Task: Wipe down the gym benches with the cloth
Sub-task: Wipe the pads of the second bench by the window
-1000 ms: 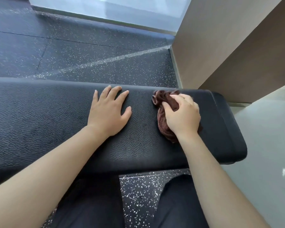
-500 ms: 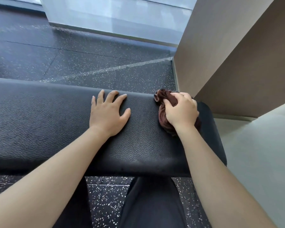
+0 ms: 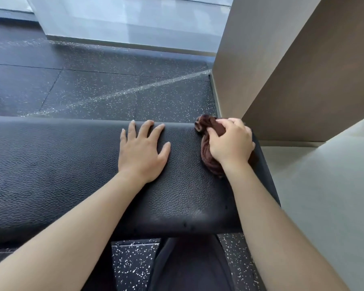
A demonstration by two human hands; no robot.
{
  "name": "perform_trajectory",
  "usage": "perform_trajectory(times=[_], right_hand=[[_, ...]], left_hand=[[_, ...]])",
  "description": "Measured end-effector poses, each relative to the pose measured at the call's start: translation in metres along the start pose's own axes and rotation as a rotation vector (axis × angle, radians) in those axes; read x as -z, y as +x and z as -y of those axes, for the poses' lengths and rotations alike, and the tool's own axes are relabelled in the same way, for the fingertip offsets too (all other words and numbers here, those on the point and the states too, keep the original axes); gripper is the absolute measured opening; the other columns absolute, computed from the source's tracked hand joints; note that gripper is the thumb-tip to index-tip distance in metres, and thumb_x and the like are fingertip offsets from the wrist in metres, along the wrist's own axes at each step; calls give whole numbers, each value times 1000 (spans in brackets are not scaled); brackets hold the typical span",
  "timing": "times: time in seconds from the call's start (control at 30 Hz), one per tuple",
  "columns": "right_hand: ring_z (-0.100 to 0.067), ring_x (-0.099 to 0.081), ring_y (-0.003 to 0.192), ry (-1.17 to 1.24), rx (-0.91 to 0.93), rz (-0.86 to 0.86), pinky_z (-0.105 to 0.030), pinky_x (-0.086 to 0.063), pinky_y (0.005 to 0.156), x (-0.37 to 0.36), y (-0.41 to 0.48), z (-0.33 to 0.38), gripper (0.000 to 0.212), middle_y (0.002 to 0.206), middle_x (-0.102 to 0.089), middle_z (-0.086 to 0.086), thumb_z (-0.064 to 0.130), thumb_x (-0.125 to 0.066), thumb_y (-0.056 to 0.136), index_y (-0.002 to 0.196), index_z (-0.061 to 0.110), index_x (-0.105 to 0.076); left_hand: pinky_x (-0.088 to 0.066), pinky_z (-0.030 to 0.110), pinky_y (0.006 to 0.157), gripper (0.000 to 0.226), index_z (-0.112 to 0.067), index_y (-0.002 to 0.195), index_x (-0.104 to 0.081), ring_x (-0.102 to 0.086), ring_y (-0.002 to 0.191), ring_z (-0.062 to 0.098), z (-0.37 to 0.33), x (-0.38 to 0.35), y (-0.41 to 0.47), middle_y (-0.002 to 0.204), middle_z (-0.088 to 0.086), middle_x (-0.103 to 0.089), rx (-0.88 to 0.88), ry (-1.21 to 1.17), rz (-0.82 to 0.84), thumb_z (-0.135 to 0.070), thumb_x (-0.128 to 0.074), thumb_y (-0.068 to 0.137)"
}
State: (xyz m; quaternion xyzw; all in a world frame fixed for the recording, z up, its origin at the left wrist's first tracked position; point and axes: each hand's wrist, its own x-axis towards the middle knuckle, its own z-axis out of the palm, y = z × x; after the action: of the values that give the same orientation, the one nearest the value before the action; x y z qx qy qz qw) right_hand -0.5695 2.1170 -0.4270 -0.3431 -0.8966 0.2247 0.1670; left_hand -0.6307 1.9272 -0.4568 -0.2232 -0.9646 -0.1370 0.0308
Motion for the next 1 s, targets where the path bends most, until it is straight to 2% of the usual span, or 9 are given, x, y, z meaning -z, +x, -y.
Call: perform_trajectory(times=[0.17,0.33,0.5,0.7,0.83,1.0], right_hand=[[-25,-44,120,26,8,32,-45,-37,93,5,-3,2,30,127,-53,9,45,-60,84,112,36,-63],[-27,-49,117,39,21,-86,-48,-44,93,24,-58,-34,29,124,-57,7,42,-65,80,107,33,-67],[-28,-50,114,18,-22,-97,-43,-44,93,22,-23,-38,28,123,-58,4,42,-65,81,107,31,-68],[-30,-52,113,60,-54,-12,-38,-42,94,22,23,-34,28,122,-58,2,41,-63,83,109,30,-67],[-30,-55,110,71,30,-36,-34,-41,95,35,-18,-47,29,120,-61,0,37,-67,81,108,26,-69],[-26,-54,106,-5,99,-99,-35,-42,90,46,-102,-65,25,116,-63,4,36,-70,78,102,30,-70]], left_hand=[[-5,51,115,57,-34,140,-31,-11,142,32,-3,4,-1,150,-1,-29,-2,3,18,-55,-28,87],[-2,56,113,58,-17,143,-26,-8,143,29,-35,2,5,154,7,-21,-25,-74,83,-38,-32,90],[2,50,114,62,-24,146,-20,-6,144,24,-57,-15,7,155,5,-18,-105,-40,53,-51,-25,90],[-1,52,113,61,-23,143,-25,-11,142,27,-55,-17,9,153,7,-23,-114,-44,41,-51,-28,89],[-1,53,113,61,-22,143,-25,-12,142,28,-53,-17,10,153,8,-22,-122,-32,46,-51,-28,90],[-1,53,114,60,-22,144,-25,-11,142,29,-54,-14,11,153,9,-21,-119,-35,78,-51,-29,91]])
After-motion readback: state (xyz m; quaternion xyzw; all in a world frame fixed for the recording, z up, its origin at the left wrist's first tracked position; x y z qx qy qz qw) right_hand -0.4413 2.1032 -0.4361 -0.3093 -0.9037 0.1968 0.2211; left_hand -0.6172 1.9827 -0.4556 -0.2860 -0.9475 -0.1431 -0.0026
